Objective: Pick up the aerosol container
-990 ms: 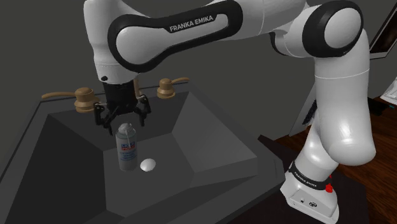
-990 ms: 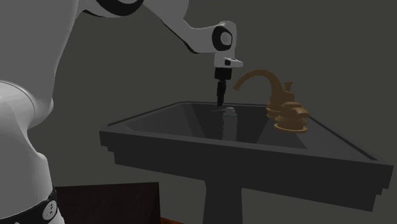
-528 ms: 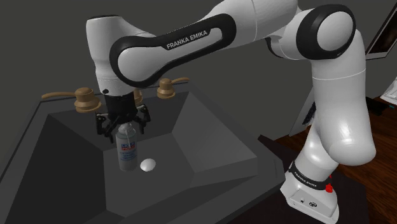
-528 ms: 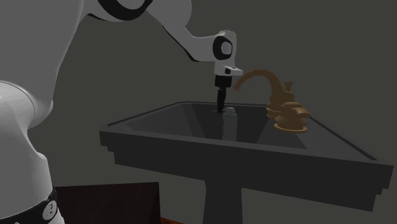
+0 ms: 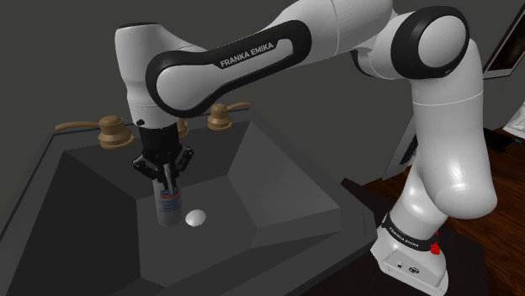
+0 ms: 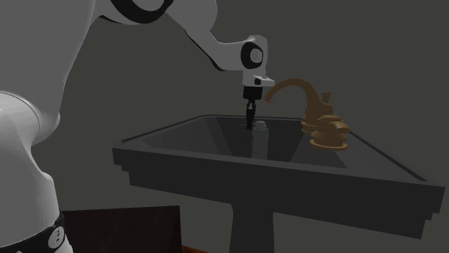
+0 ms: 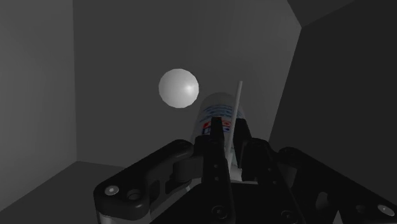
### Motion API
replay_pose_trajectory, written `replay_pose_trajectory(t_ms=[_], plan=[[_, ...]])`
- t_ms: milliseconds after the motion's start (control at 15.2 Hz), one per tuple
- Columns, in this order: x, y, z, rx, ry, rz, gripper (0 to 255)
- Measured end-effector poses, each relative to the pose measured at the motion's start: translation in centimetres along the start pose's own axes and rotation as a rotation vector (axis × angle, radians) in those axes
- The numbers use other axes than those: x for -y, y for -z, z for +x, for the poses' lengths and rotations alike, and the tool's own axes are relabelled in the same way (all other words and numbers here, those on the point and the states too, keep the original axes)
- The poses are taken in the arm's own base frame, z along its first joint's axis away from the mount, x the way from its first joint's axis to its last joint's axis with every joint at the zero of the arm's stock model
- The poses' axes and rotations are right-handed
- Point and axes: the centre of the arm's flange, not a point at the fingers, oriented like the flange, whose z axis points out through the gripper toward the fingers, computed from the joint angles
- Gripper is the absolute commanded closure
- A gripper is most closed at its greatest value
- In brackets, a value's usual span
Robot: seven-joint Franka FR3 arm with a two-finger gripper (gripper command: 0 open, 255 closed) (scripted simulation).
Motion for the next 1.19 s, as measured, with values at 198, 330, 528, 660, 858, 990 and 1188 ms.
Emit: replay_pose_trajectory(t_ms=[198, 330, 528, 660, 858, 990, 1188], plan=[[0.0, 0.0, 0.0, 0.000, 0.000, 0.000, 255], [0.0, 0.5, -0.1, 0.001, 0.000, -0.001, 255], [0.1, 2.0, -0.2, 0.001, -0.001, -0.002, 255], [0.0, 3.0, -0.2, 0.001, 0.000, -0.002, 255], [0.1, 4.6, -0.4, 0.001, -0.001, -0.002, 255], [0.2, 5.6, -0.5, 0.001, 0.000, -0.001, 255], [0.2, 7.3, -0.4, 0.001, -0.001, -0.001, 255]])
